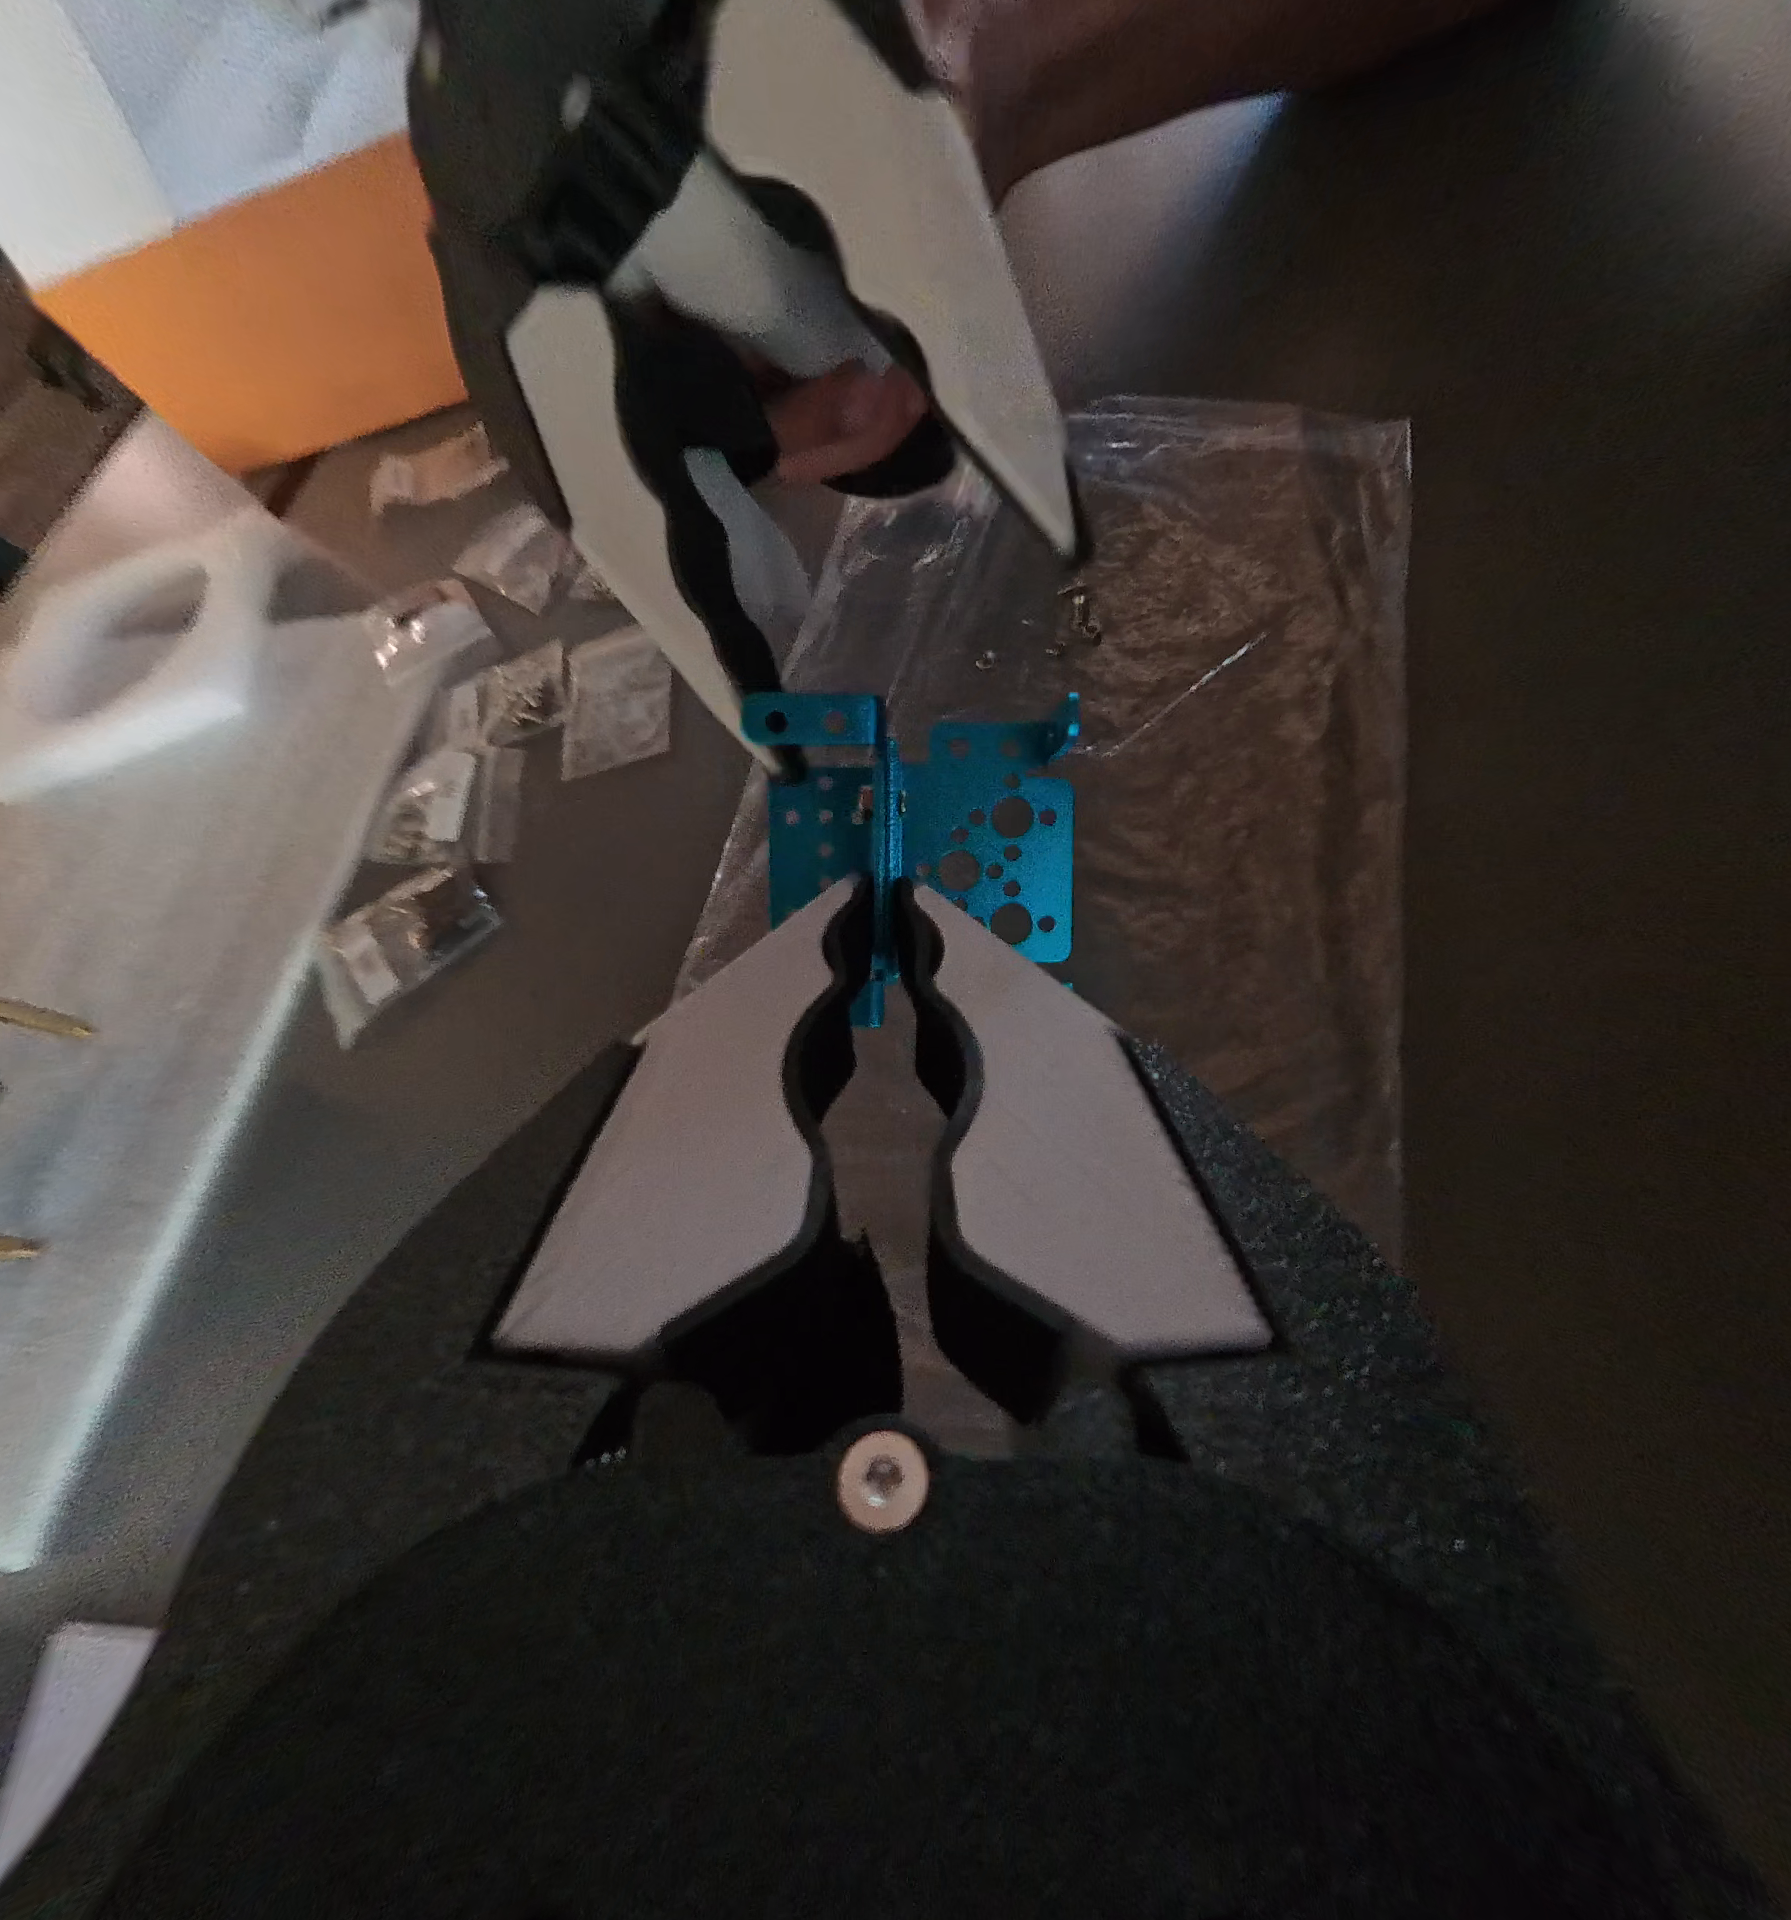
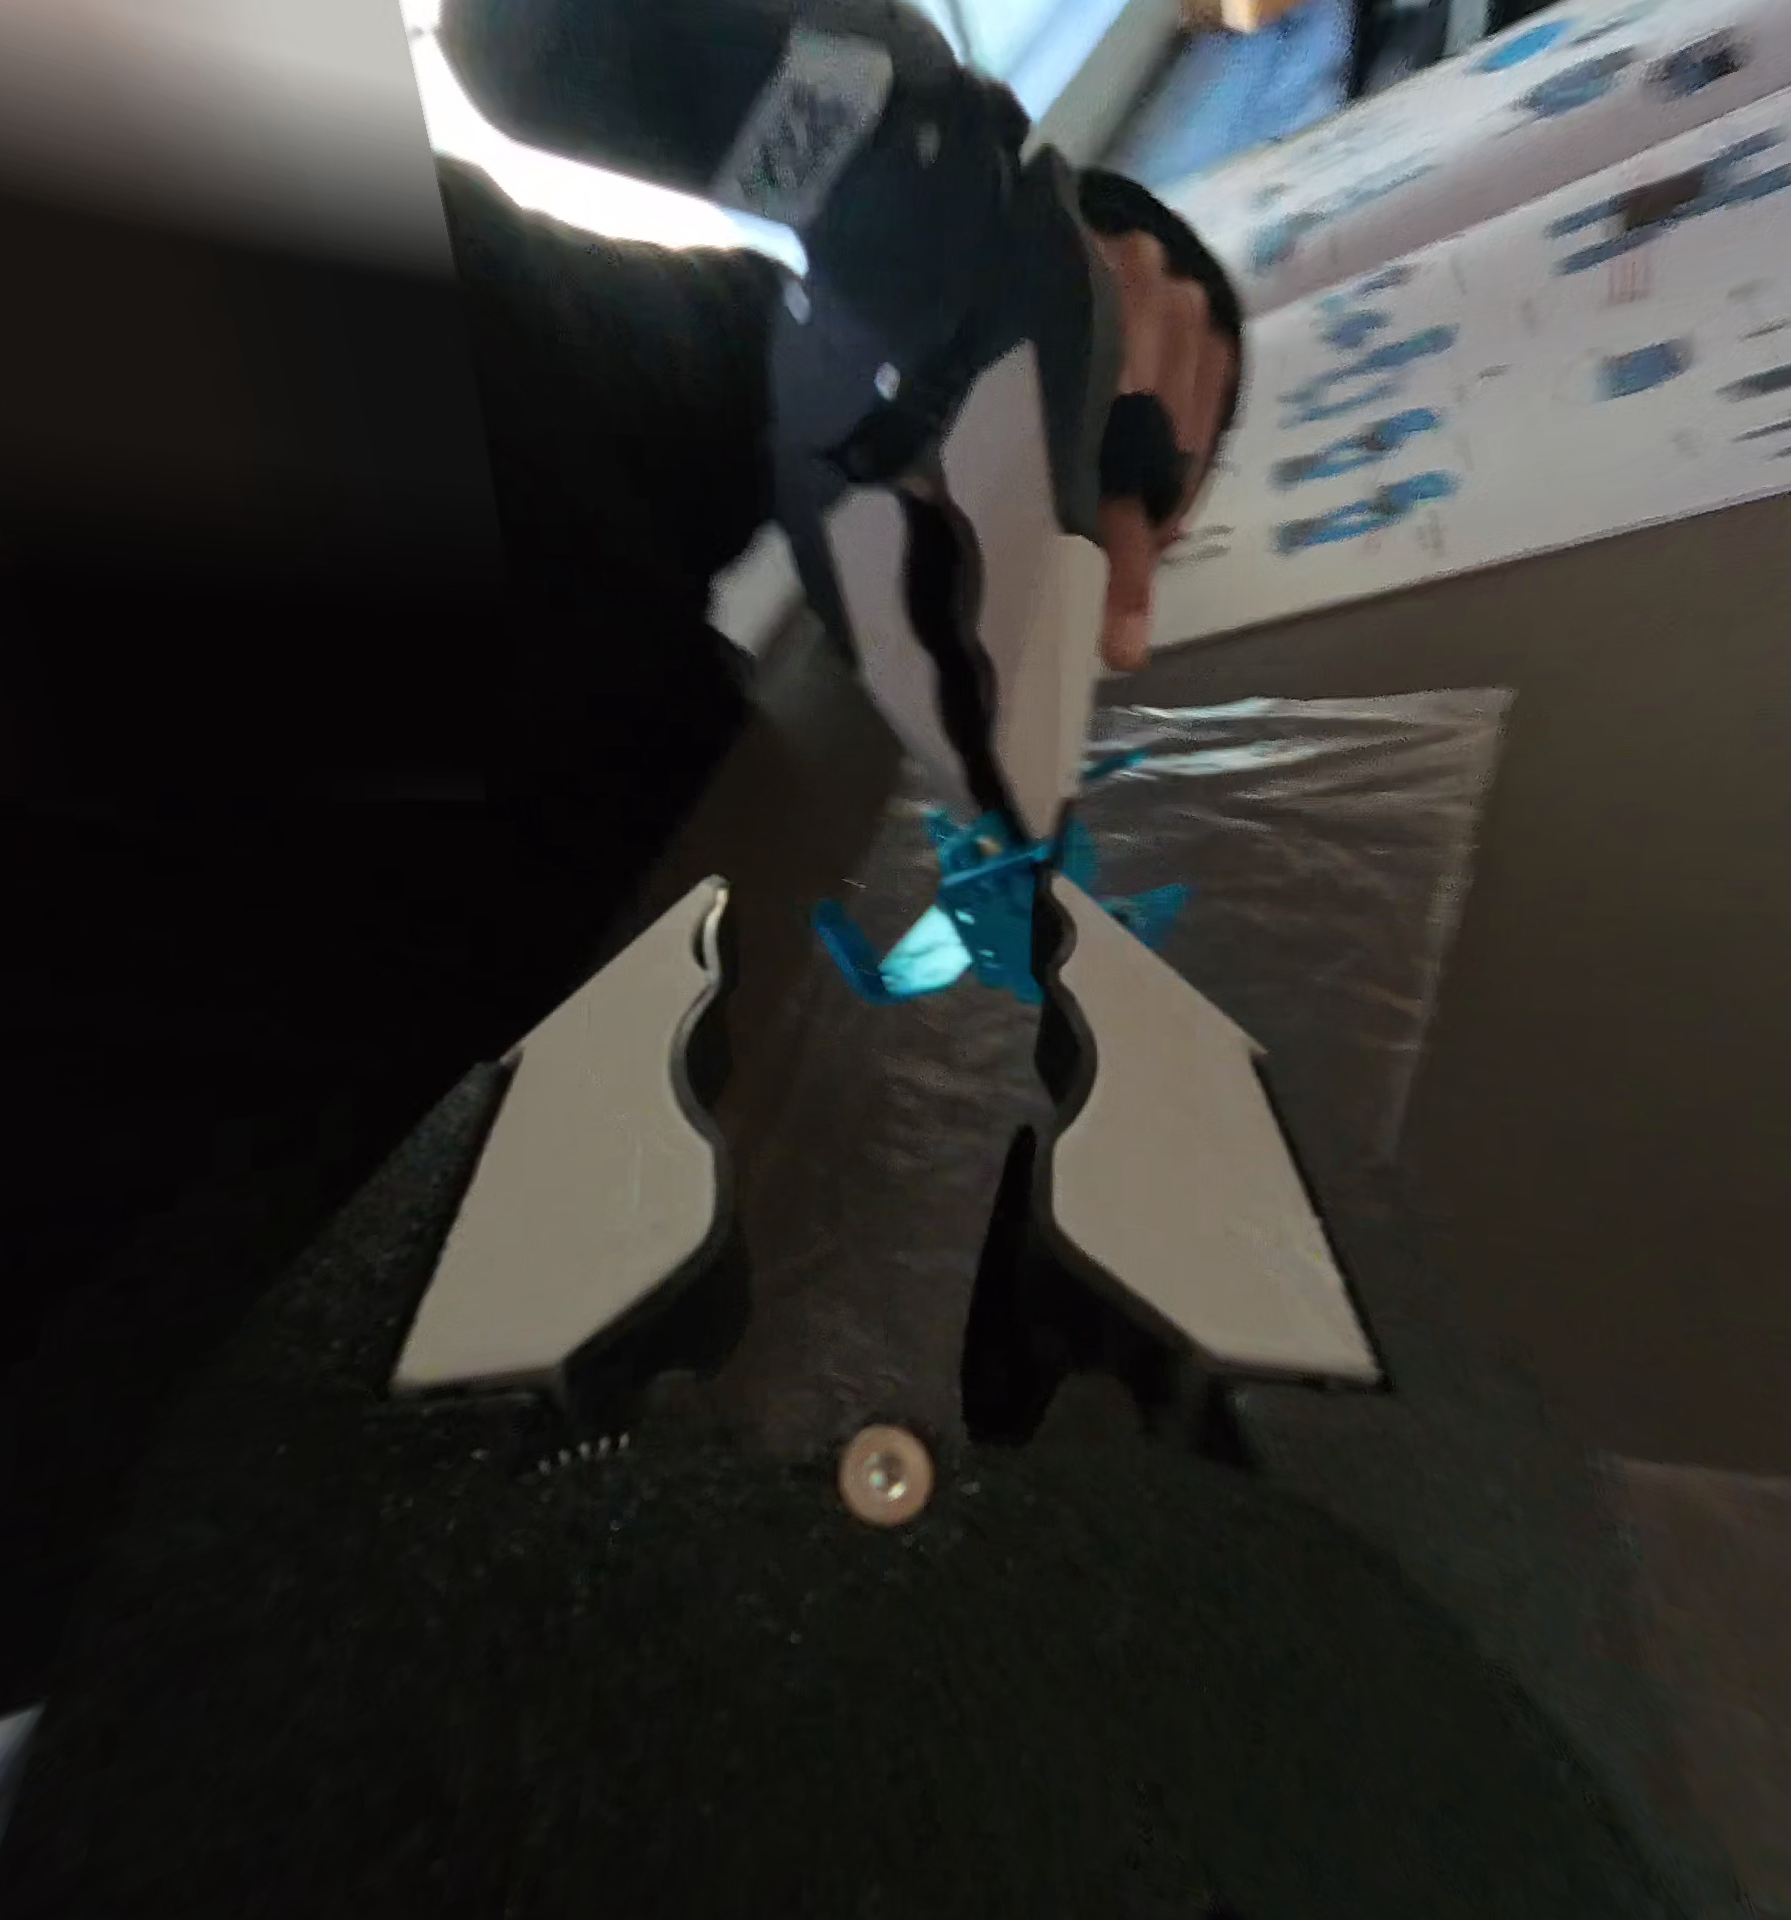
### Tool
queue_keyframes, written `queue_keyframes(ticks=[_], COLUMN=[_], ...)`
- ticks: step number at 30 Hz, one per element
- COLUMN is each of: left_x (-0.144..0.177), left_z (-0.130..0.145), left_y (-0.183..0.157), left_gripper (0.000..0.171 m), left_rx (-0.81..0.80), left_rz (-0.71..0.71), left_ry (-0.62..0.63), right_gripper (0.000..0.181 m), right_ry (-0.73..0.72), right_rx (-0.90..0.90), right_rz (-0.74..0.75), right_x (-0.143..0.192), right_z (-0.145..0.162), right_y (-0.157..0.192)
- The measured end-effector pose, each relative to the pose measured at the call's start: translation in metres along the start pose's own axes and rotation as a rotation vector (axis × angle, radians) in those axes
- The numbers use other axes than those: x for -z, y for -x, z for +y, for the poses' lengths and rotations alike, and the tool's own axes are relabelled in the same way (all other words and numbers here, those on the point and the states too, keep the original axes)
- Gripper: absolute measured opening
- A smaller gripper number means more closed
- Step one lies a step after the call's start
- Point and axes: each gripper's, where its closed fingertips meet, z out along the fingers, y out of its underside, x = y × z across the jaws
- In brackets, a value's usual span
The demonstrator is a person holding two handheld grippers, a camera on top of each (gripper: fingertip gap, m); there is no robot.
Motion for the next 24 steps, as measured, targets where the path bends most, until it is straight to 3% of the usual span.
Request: queue_keyframes(ticks=[4, 10, 19, 24], left_x=[-0.004, -0.004, -0.003, 0.000], left_z=[0.004, 0.000, -0.003, -0.008], left_y=[0.001, -0.002, 0.006, 0.005], left_gripper=[0.003, 0.003, 0.004, 0.004], left_rx=[0.112, 0.160, 0.180, 0.040], left_rz=[0.026, 0.041, -0.018, -0.090], left_ry=[0.012, 0.011, 0.013, 0.007], right_gripper=[0.049, 0.032, 0.036, 0.043], right_ry=[0.124, 0.104, 0.138, 0.068], right_rx=[0.251, 0.350, 0.486, 0.341], right_rz=[0.287, 0.398, 0.607, 0.497], right_x=[0.000, -0.002, 0.001, 0.001], right_z=[0.002, -0.003, -0.007, -0.009], right_y=[-0.019, -0.026, -0.041, -0.039])
